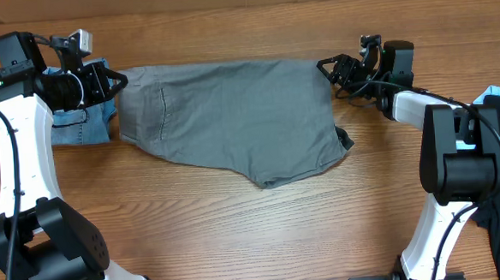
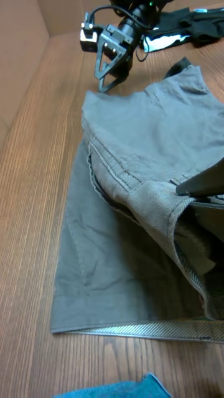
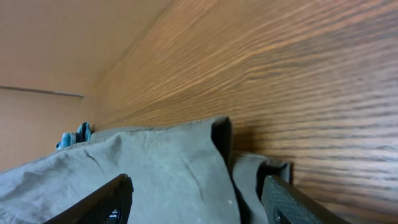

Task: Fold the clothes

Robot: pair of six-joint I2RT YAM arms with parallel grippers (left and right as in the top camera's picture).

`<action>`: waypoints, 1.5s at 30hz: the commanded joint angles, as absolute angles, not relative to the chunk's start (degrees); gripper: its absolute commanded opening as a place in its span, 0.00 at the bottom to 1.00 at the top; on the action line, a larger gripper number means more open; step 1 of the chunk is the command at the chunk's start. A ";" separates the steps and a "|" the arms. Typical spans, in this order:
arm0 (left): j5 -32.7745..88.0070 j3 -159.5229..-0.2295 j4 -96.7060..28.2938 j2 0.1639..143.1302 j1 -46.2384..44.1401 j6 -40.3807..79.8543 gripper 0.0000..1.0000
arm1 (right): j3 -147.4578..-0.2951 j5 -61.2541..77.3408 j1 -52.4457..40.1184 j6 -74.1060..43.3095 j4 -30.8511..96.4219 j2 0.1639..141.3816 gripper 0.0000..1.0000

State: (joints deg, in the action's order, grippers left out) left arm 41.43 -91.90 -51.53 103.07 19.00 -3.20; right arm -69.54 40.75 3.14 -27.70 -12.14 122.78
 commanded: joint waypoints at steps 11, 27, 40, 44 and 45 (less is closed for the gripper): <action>40.32 -92.90 -52.45 101.51 19.03 -4.32 0.04 | -70.52 29.23 -2.52 -24.88 -15.59 123.52 0.71; 40.27 -92.90 -53.76 101.51 18.98 -4.36 0.04 | -70.54 27.07 -2.02 -23.59 -14.02 123.68 0.68; 40.25 -92.90 -54.63 101.51 18.94 -4.36 0.04 | -70.52 23.86 -4.36 -23.57 -15.38 123.81 0.67; 40.27 -92.90 -54.89 101.51 18.94 -4.36 0.04 | -70.52 23.16 -4.51 -23.57 -15.42 124.38 0.66; 40.27 -92.90 -55.05 101.51 18.94 -4.36 0.04 | -70.52 23.16 -4.51 -23.57 -15.44 124.70 0.66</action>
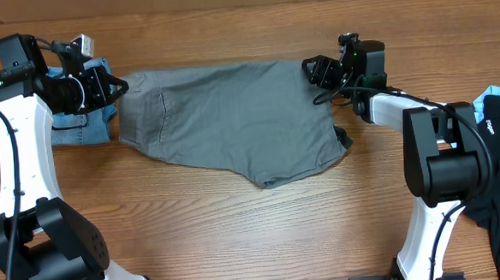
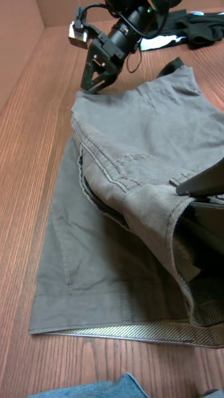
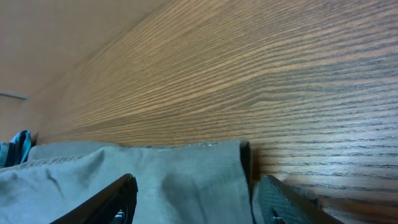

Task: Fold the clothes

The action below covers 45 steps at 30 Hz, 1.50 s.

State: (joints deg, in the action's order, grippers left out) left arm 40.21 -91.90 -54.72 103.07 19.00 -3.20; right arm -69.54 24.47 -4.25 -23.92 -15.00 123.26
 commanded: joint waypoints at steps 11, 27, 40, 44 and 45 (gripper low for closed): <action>40.25 -92.90 -55.31 101.51 18.94 -4.78 0.04 | -70.54 28.21 -4.82 -23.59 -17.43 125.67 0.39; 40.45 -92.92 -55.92 101.45 19.00 -5.82 0.04 | -70.54 45.17 3.77 -28.56 -15.88 119.52 0.04; 40.99 -94.76 -60.29 97.01 19.88 -6.87 0.04 | -70.54 45.71 4.58 -25.98 0.89 103.53 0.04; 38.92 -96.79 -63.29 90.30 21.04 -6.94 0.04 | -70.54 41.47 4.58 -22.13 11.73 93.19 0.04; 37.76 -96.90 -64.23 88.90 21.02 -7.07 0.04 | -70.54 39.92 4.58 -22.02 14.33 90.89 0.04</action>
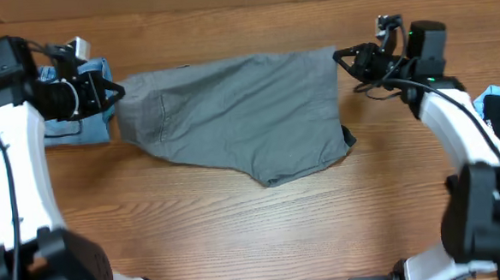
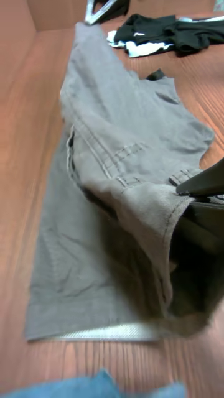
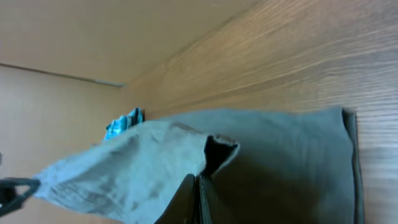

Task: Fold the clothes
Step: 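Lift the shorts with both grippers, shake, and lay them flat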

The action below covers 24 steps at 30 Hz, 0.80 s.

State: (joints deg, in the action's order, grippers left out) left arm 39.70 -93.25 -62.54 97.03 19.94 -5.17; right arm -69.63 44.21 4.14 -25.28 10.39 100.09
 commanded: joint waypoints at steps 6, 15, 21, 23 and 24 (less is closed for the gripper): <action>30.48 -96.90 -74.08 81.97 20.97 -6.28 0.04 | -70.54 32.10 4.58 -18.94 33.95 74.46 0.04; 26.46 -96.84 -89.54 81.32 20.99 0.89 0.04 | -70.54 25.32 4.58 -16.67 58.48 58.43 0.04; 23.31 -96.84 -95.57 81.32 20.99 0.82 0.07 | -70.54 20.23 4.58 -16.67 72.66 54.96 0.04; 23.35 -96.77 -96.82 81.30 20.99 0.36 0.07 | -70.54 19.94 4.58 -16.69 75.81 54.92 0.04; 23.31 -96.62 -96.84 81.25 20.97 0.19 0.06 | -70.54 19.94 4.58 -16.67 76.90 54.92 0.04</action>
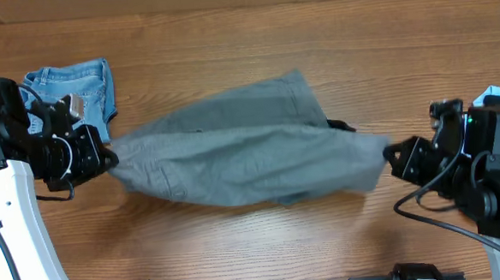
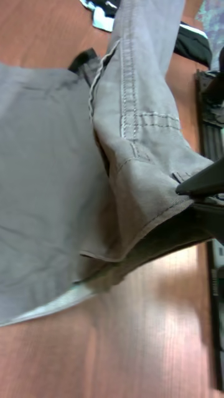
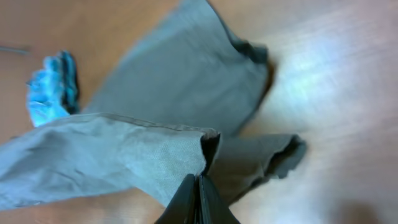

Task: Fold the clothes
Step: 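Lift the shorts with both grippers, shake, and lay them flat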

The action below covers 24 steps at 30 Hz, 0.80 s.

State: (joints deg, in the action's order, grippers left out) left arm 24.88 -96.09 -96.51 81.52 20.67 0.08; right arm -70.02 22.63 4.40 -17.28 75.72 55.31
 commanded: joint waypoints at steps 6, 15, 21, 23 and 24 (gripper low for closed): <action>25.58 -96.57 -95.81 81.19 20.97 -1.58 0.04 | -70.74 19.99 4.58 -16.43 75.81 54.61 0.04; 31.62 -108.47 -94.26 77.43 20.93 -6.68 0.04 | -90.02 19.94 4.58 -18.15 71.05 54.28 0.04; 31.03 -127.31 -94.24 74.37 19.81 -6.66 0.04 | -108.92 19.11 4.58 -22.15 74.63 54.81 0.04; 30.09 -134.65 -94.21 74.08 19.79 -6.33 0.04 | -115.81 18.41 4.58 -22.79 76.62 55.40 0.04; 29.32 -138.41 -94.19 74.06 19.79 -5.91 0.04 | -119.00 18.41 4.58 -22.81 77.41 55.77 0.04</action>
State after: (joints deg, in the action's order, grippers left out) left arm 29.95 -128.68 -94.30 76.29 20.23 -4.93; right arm -109.84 20.05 4.40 -20.91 76.29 55.51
